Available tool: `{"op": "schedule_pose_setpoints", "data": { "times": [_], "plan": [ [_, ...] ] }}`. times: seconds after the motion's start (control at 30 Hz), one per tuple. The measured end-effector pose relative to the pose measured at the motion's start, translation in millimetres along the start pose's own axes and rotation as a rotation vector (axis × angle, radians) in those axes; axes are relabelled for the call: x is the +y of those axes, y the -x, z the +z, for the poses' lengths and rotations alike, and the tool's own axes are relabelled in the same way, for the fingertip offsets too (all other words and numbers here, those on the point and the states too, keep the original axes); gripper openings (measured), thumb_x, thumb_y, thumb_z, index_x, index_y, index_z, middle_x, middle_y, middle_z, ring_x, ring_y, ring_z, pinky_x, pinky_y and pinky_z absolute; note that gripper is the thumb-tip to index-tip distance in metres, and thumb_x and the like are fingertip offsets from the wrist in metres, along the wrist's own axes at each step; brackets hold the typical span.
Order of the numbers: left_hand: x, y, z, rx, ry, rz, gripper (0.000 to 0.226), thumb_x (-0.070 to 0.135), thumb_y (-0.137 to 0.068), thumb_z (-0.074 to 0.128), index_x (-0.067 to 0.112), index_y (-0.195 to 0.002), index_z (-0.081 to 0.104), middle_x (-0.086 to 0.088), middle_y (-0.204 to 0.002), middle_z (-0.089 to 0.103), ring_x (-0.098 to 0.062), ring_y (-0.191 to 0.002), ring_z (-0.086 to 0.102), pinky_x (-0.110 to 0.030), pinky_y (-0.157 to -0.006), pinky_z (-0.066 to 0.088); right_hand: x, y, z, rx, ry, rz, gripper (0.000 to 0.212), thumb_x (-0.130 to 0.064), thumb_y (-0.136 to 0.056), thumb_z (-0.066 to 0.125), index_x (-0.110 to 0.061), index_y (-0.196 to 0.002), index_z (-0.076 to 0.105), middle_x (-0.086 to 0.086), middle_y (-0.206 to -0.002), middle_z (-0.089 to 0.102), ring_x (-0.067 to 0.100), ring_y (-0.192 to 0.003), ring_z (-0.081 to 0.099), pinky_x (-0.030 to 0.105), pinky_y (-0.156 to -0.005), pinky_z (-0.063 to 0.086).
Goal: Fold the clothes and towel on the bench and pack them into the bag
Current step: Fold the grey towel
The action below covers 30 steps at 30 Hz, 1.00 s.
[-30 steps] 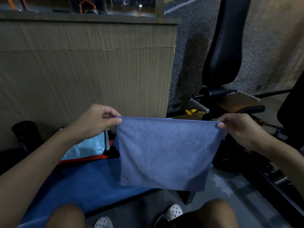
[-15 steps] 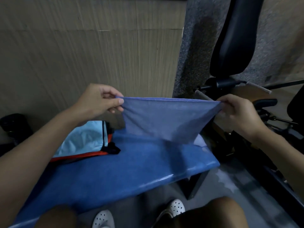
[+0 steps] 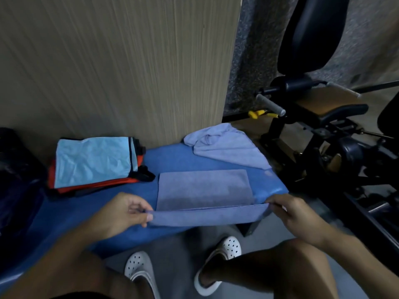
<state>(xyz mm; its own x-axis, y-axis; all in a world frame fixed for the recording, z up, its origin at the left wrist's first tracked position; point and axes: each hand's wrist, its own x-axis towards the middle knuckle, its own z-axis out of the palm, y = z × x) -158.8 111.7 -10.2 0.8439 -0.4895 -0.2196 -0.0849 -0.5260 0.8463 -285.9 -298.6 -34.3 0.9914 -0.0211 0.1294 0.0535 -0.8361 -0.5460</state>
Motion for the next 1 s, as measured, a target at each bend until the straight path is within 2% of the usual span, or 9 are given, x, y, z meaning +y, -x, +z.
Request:
{"op": "schedule_pose_setpoints", "data": {
  "times": [0.13, 0.3, 0.47, 0.5, 0.57, 0.63, 0.73, 0.87, 1.0],
  "plan": [
    [4.9, -25.2, -5.6, 0.108, -0.060, 0.072, 0.015, -0.001, -0.084, 0.074, 0.012, -0.075, 0.074, -0.007, -0.070, 0.073, -0.011, -0.059, 0.065, -0.018, -0.063, 0.052, -5.4, -24.6, 3.1, 0.085, -0.099, 0.101, 0.017, -0.004, -0.094, 0.057, -0.017, -0.094, 0.069, -0.012, -0.087, 0.065, 0.009, -0.079, 0.059, 0.010, -0.071, 0.042],
    [2.0, -79.8, -0.4, 0.350, -0.233, 0.101, 0.009, 0.015, -0.088, 0.074, 0.021, -0.080, 0.073, 0.007, -0.076, 0.072, -0.003, -0.075, 0.065, -0.013, -0.069, 0.048, 2.6, -80.3, 24.2, 0.322, -0.321, 0.208, 0.019, -0.004, -0.093, 0.061, -0.018, -0.082, 0.068, -0.009, -0.080, 0.067, 0.000, -0.071, 0.057, 0.013, -0.069, 0.043],
    [-24.1, -124.3, 3.1, 0.463, -0.572, 0.222, 0.019, 0.025, -0.081, 0.080, 0.033, -0.071, 0.066, 0.016, -0.080, 0.069, -0.009, -0.088, 0.065, -0.046, -0.088, 0.049, 21.7, -119.4, 56.8, 0.378, -0.303, 0.304, 0.015, -0.005, -0.092, 0.062, -0.017, -0.083, 0.066, -0.005, -0.071, 0.064, 0.002, -0.064, 0.055, 0.010, -0.060, 0.041],
    [-29.6, -132.2, 4.3, 0.453, -0.608, 0.213, 0.017, 0.027, -0.081, 0.079, 0.031, -0.072, 0.066, 0.016, -0.082, 0.069, -0.011, -0.099, 0.064, -0.049, -0.097, 0.042, 25.1, -124.6, 62.3, 0.388, -0.302, 0.326, 0.014, -0.006, -0.092, 0.061, -0.017, -0.085, 0.066, -0.004, -0.073, 0.065, 0.006, -0.067, 0.057, 0.010, -0.061, 0.041],
    [-37.4, -144.0, 9.1, 0.447, -0.645, 0.165, 0.011, 0.029, -0.086, 0.076, 0.029, -0.077, 0.069, 0.015, -0.086, 0.070, -0.011, -0.125, 0.053, -0.041, -0.113, 0.017, 32.0, -132.4, 71.7, 0.388, -0.300, 0.358, 0.012, -0.007, -0.093, 0.061, -0.016, -0.088, 0.066, -0.002, -0.078, 0.067, 0.014, -0.074, 0.060, 0.016, -0.066, 0.042],
    [-44.9, -152.1, 12.3, 0.466, -0.658, 0.146, 0.010, 0.032, -0.089, 0.071, 0.030, -0.079, 0.069, 0.014, -0.079, 0.069, -0.010, -0.135, 0.045, -0.033, -0.116, -0.002, 39.3, -136.6, 79.5, 0.382, -0.253, 0.366, 0.010, -0.007, -0.092, 0.061, -0.015, -0.089, 0.067, 0.000, -0.081, 0.069, 0.018, -0.080, 0.063, 0.026, -0.073, 0.044],
    [-53.8, -159.5, 14.4, 0.471, -0.713, 0.162, 0.019, 0.033, -0.093, 0.066, 0.030, -0.074, 0.067, 0.012, -0.067, 0.065, -0.011, -0.136, 0.047, -0.031, -0.116, -0.014, 46.2, -138.6, 83.5, 0.369, -0.187, 0.373, 0.009, -0.009, -0.091, 0.062, -0.017, -0.090, 0.068, -0.001, -0.082, 0.070, 0.019, -0.082, 0.064, 0.031, -0.076, 0.046],
    [-55.0, -162.6, 16.6, 0.483, -0.862, 0.240, 0.026, 0.036, -0.087, 0.052, 0.027, -0.065, 0.063, 0.012, -0.056, 0.059, -0.017, -0.123, 0.059, -0.043, -0.120, -0.004, 45.6, -140.1, 80.6, 0.367, -0.121, 0.350, 0.008, -0.010, -0.090, 0.063, -0.013, -0.093, 0.070, -0.002, -0.081, 0.069, 0.016, -0.082, 0.064, 0.028, -0.076, 0.044],
    [-54.2, -166.6, 15.9, 0.512, -0.858, 0.236, 0.024, 0.033, -0.084, 0.053, 0.024, -0.063, 0.062, 0.012, -0.058, 0.059, -0.019, -0.116, 0.064, -0.040, -0.120, -0.007, 42.4, -143.3, 78.8, 0.396, -0.091, 0.369, 0.008, -0.010, -0.090, 0.064, -0.013, -0.093, 0.071, -0.002, -0.080, 0.067, 0.014, -0.081, 0.062, 0.024, -0.074, 0.041]
  ]
}}
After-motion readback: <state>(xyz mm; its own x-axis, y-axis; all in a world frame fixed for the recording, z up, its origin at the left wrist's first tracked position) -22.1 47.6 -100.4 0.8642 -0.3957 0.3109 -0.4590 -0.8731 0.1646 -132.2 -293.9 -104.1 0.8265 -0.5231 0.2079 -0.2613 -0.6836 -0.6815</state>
